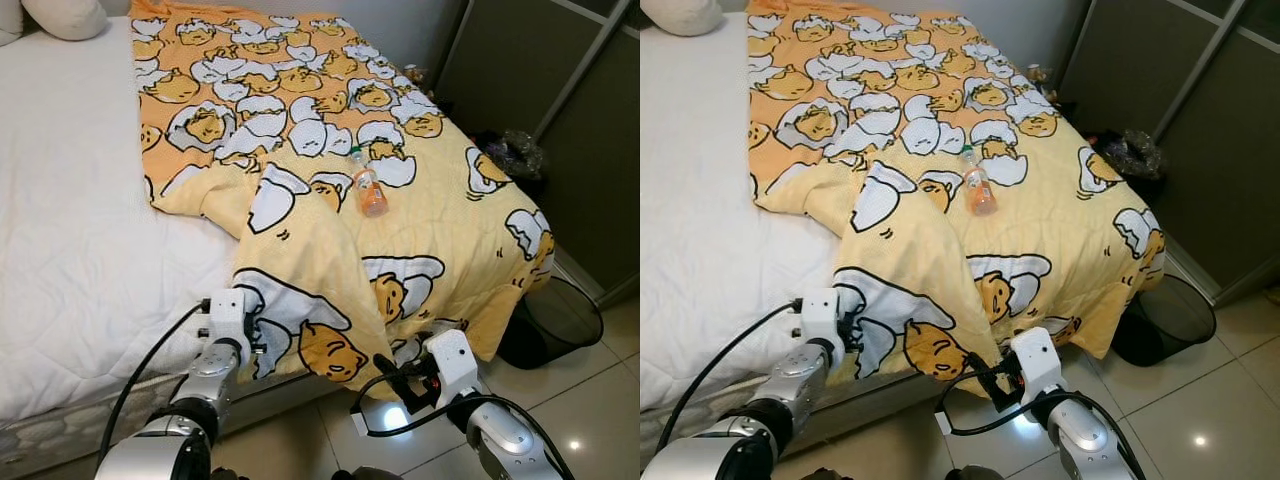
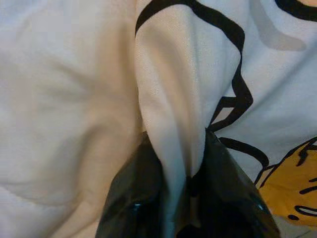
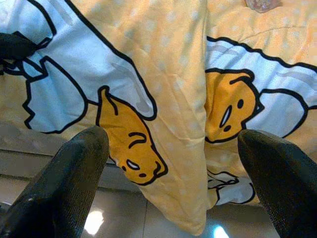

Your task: Clean up the room

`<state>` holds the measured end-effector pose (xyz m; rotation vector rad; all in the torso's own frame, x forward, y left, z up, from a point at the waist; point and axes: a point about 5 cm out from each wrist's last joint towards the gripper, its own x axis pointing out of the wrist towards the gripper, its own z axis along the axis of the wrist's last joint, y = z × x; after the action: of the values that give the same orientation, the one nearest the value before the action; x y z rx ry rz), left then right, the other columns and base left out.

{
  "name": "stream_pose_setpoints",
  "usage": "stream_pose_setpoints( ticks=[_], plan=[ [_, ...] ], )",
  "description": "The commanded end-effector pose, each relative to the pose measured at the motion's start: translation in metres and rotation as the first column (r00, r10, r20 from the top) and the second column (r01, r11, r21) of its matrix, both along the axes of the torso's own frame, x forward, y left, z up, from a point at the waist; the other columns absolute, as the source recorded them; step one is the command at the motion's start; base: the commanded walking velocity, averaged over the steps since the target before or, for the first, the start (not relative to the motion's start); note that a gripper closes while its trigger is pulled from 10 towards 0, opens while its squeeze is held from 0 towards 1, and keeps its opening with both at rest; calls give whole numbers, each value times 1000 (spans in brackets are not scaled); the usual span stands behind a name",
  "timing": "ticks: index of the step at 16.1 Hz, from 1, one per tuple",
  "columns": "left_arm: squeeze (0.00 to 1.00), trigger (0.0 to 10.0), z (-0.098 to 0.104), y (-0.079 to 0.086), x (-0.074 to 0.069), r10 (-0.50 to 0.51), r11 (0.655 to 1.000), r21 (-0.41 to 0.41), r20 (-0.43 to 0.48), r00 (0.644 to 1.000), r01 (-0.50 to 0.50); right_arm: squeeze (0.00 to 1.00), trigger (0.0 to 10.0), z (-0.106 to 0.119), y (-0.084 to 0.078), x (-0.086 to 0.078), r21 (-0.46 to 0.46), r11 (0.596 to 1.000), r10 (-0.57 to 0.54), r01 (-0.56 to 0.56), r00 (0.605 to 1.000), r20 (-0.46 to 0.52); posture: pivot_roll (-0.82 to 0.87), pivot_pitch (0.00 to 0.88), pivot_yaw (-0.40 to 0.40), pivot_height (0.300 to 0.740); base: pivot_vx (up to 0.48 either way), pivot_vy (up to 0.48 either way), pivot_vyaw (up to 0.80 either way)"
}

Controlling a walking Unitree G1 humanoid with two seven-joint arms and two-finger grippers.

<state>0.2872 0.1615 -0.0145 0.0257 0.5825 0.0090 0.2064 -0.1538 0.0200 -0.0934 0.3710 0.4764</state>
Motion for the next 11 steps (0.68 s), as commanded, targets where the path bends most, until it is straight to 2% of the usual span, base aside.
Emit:
stream_pose_setpoints(
  ticks=[1,4,7,8,9,11],
  plan=[
    [0,0,1,-3,2,-38,999,29,5,999,38,0,10000,3,-3,1,-9,1000,-9,9,1000,21,-96,5,-77,736,0,0,0],
    [0,0,9,-7,8,-114,991,81,65,991,108,0,10000,8,-5,5,5,999,-35,35,998,57,-97,6,-70,736,0,0,0],
    [0,0,9,-6,8,-109,992,67,65,992,105,0,10000,11,-4,7,9,999,-37,37,997,63,-94,6,-64,736,0,0,0],
    [0,7569,9,-4,8,-108,992,76,57,992,104,0,10000,14,-2,6,12,999,-35,34,997,68,-89,5,-62,736,0,0,0],
    [0,10000,11,-2,9,-100,992,78,69,993,95,0,10000,16,-2,6,13,999,-33,33,997,71,-87,5,-62,736,0,0,0],
    [0,10000,12,2,10,-75,992,105,77,994,67,0,10000,16,0,6,14,999,-30,29,997,73,-76,5,-61,736,0,0,0]
  ],
)
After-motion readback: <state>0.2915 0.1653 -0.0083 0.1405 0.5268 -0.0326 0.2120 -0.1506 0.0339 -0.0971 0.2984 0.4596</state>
